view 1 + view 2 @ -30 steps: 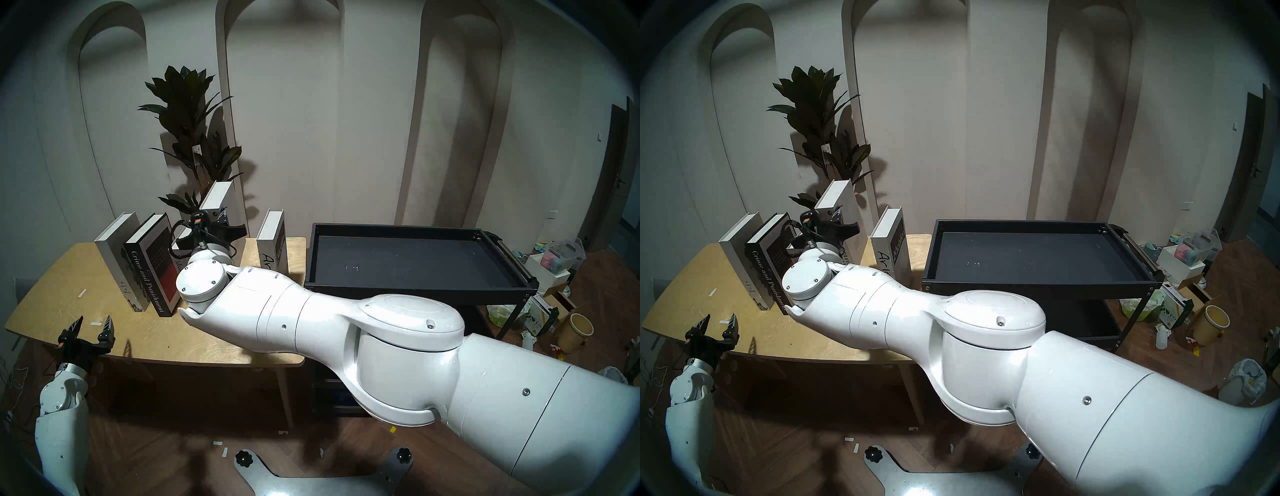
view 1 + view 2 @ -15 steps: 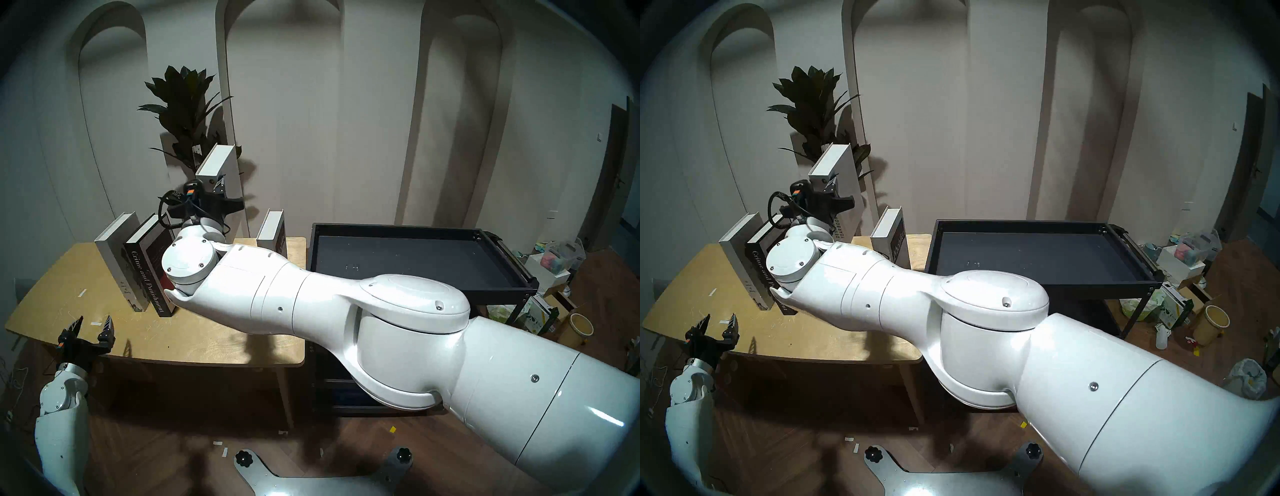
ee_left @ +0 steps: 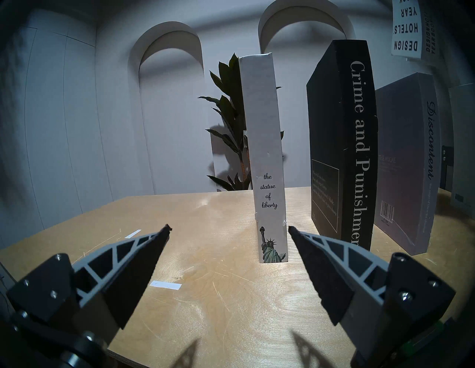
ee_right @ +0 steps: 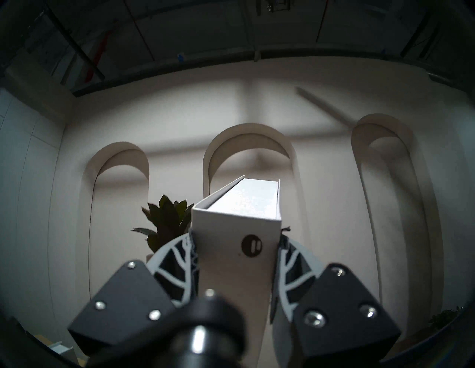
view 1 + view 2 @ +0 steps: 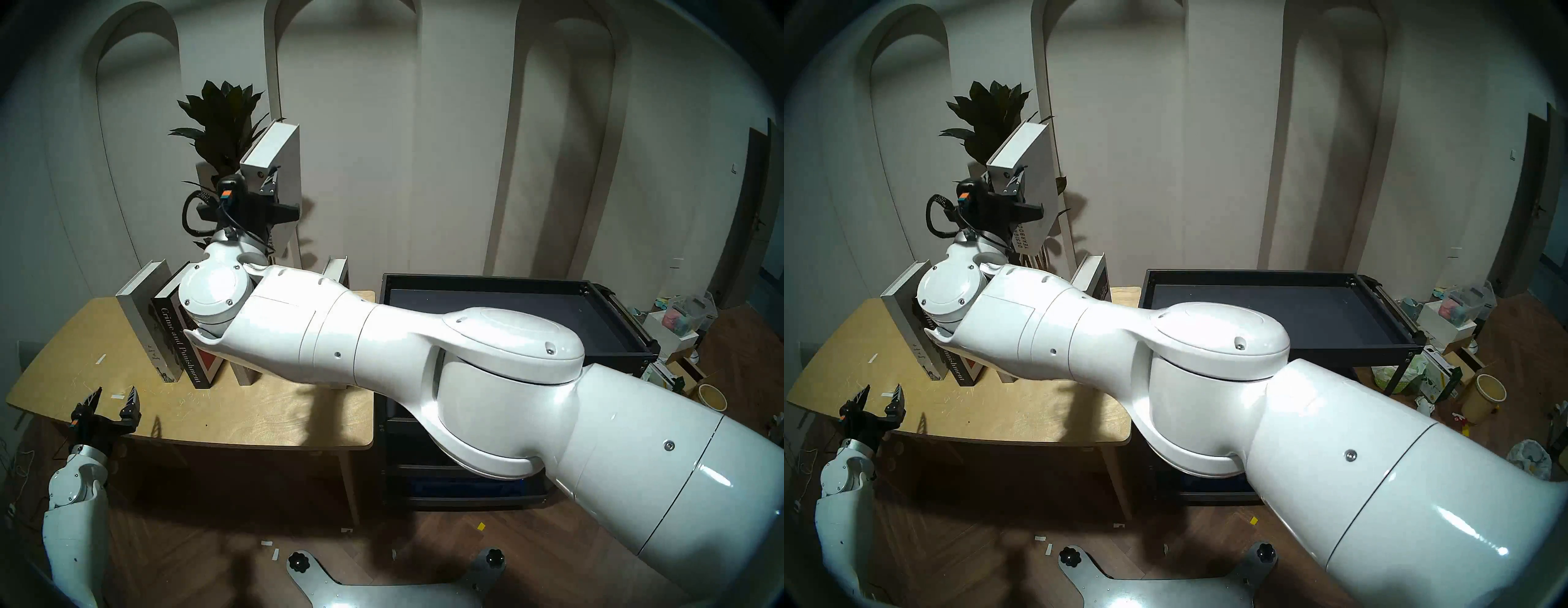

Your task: Move the books from the display table onto the shelf, standing them upright with spines facing out and tallest at one end

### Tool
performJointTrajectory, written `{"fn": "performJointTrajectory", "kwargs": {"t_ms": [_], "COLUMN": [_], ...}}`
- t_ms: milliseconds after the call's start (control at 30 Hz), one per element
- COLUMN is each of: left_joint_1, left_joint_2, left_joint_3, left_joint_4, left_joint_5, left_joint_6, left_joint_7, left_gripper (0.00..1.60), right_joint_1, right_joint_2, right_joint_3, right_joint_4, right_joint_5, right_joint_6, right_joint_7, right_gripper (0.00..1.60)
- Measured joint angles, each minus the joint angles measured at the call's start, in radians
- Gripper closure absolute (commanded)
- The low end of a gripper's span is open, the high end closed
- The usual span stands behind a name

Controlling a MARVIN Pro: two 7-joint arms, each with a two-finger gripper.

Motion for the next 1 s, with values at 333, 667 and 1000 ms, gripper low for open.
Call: {"fn": "performJointTrajectory", "kwargs": {"t_ms": [333, 667, 1000], "left_joint_1": [0.000, 0.000, 0.000], "left_joint_2": [0.000, 0.000, 0.000], "left_joint_3": [0.000, 0.000, 0.000], "left_joint_4": [-0.001, -0.001, -0.001], "left_joint_5": [0.000, 0.000, 0.000], "left_joint_6": [0.000, 0.000, 0.000], "left_joint_7": [0.000, 0.000, 0.000], "left_gripper": [0.00, 0.00, 0.00], "right_joint_1": [0.059, 0.074, 0.066], "right_joint_2": [0.029, 0.140, 0.261], "right_joint_3": [0.004, -0.004, -0.003], "right_joint_4": [-0.082, -0.178, -0.232], "right_joint_5": [-0.090, -0.142, -0.182], "right_joint_6": [-0.028, 0.009, 0.057], "right_joint_7": [-0.153, -0.258, -0.299], "right_gripper": [1.60, 1.60, 1.60]}}
